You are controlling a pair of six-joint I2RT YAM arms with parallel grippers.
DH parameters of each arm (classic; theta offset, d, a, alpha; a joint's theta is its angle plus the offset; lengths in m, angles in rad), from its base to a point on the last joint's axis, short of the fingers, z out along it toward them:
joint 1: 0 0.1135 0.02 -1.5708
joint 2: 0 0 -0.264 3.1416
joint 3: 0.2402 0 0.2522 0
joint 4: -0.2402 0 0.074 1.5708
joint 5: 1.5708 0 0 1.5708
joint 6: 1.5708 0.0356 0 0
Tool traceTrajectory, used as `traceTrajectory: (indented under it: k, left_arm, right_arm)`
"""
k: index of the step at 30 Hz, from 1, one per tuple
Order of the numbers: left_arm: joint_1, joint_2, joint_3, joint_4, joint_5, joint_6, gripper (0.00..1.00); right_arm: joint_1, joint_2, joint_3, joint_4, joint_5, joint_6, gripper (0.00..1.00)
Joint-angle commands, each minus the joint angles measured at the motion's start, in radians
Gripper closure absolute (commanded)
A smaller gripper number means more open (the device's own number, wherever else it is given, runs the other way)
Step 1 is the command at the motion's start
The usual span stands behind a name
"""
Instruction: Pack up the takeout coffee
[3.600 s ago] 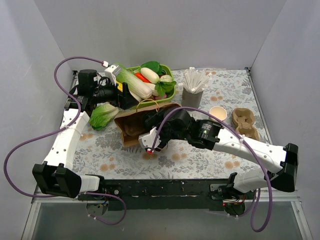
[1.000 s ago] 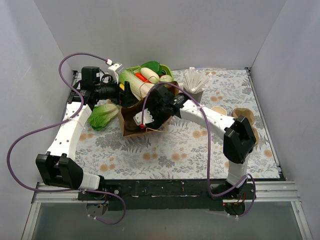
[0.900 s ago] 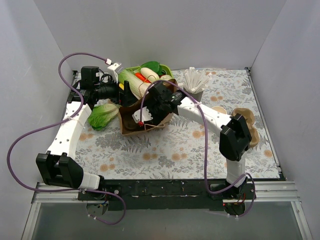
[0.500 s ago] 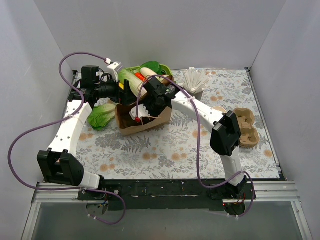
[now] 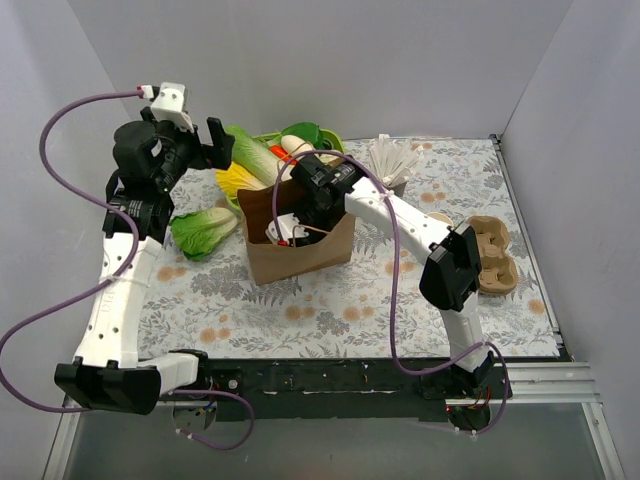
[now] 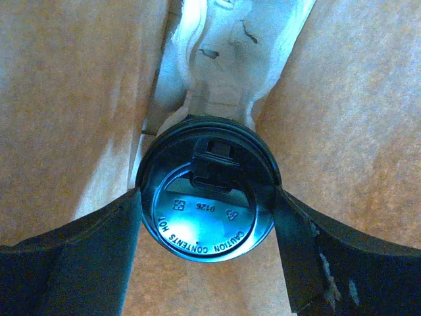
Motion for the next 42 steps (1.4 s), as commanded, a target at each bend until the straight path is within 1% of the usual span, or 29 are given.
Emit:
traceTrajectory:
  k: [1, 4, 8, 14, 17, 22, 23, 25, 26, 28, 29, 31, 33, 34, 35, 36, 37, 39, 42]
  left_arm:
    - [0.000, -0.025, 0.036, 0.051, -0.071, -0.016, 0.02]
    - [0.000, -0.049, 0.011, 0.048, -0.054, -0.026, 0.02]
    - [0.000, -0.048, 0.020, 0.031, -0.030, -0.003, 0.02]
    - [0.000, -0.037, 0.031, 0.008, 0.009, 0.022, 0.02]
    - [0.000, -0.040, 0.028, -0.006, 0.033, 0.027, 0.02]
    - [0.000, -0.042, 0.049, -0.055, 0.094, 0.066, 0.02]
    - [0.000, -0.052, 0.049, -0.055, 0.095, 0.071, 0.02]
    - [0.000, -0.059, 0.054, -0.057, 0.091, 0.083, 0.02]
    - [0.000, -0.062, 0.058, -0.061, 0.088, 0.088, 0.02]
    - [0.000, -0.069, 0.061, -0.072, 0.090, 0.094, 0.02]
    - [0.000, -0.072, 0.061, -0.075, 0.093, 0.099, 0.02]
    - [0.000, -0.085, 0.054, -0.080, 0.096, 0.105, 0.02]
    - [0.000, -0.092, 0.049, -0.086, 0.102, 0.109, 0.02]
    - [0.000, -0.097, 0.046, -0.087, 0.105, 0.108, 0.02]
    - [0.000, -0.097, 0.043, -0.087, 0.105, 0.108, 0.02]
    - [0.000, -0.100, 0.040, -0.089, 0.111, 0.102, 0.02]
    - [0.000, -0.101, 0.038, -0.087, 0.116, 0.099, 0.02]
    - [0.000, -0.103, 0.028, -0.086, 0.134, 0.088, 0.02]
    - [0.000, -0.111, 0.009, -0.081, 0.148, 0.070, 0.02]
  right_arm:
    - [0.015, -0.059, -0.119, -0.197, -0.046, 0.023, 0.99]
    - [0.017, -0.077, -0.159, -0.196, -0.055, 0.044, 0.99]
    - [0.014, -0.047, -0.183, -0.194, -0.058, 0.058, 0.99]
    - [-0.004, 0.005, -0.183, -0.193, -0.108, 0.106, 0.99]
    - [-0.011, 0.010, -0.192, -0.191, -0.112, 0.115, 0.99]
    - [-0.014, 0.001, -0.163, -0.165, -0.099, 0.149, 0.99]
    - [-0.014, -0.008, -0.160, -0.152, -0.093, 0.173, 0.90]
    - [-0.014, -0.022, -0.160, -0.132, -0.072, 0.184, 0.82]
    - [-0.014, -0.036, -0.160, -0.115, -0.069, 0.190, 0.74]
    - [-0.014, -0.050, -0.161, -0.101, -0.056, 0.216, 0.68]
    - [-0.012, -0.060, -0.160, -0.090, -0.052, 0.224, 0.63]
    - [-0.012, -0.071, -0.158, -0.084, -0.036, 0.247, 0.58]
    - [-0.011, -0.085, -0.155, -0.075, -0.024, 0.265, 0.47]
    - [-0.011, -0.090, -0.153, -0.073, -0.014, 0.278, 0.45]
    - [-0.009, -0.100, -0.153, -0.075, -0.009, 0.279, 0.35]
    - [-0.009, -0.106, -0.155, -0.073, -0.004, 0.282, 0.33]
    - [-0.006, -0.114, -0.157, -0.075, 0.003, 0.284, 0.27]
    - [-0.003, -0.134, -0.166, -0.069, 0.014, 0.291, 0.21]
    - [0.002, -0.152, -0.160, -0.072, 0.028, 0.307, 0.18]
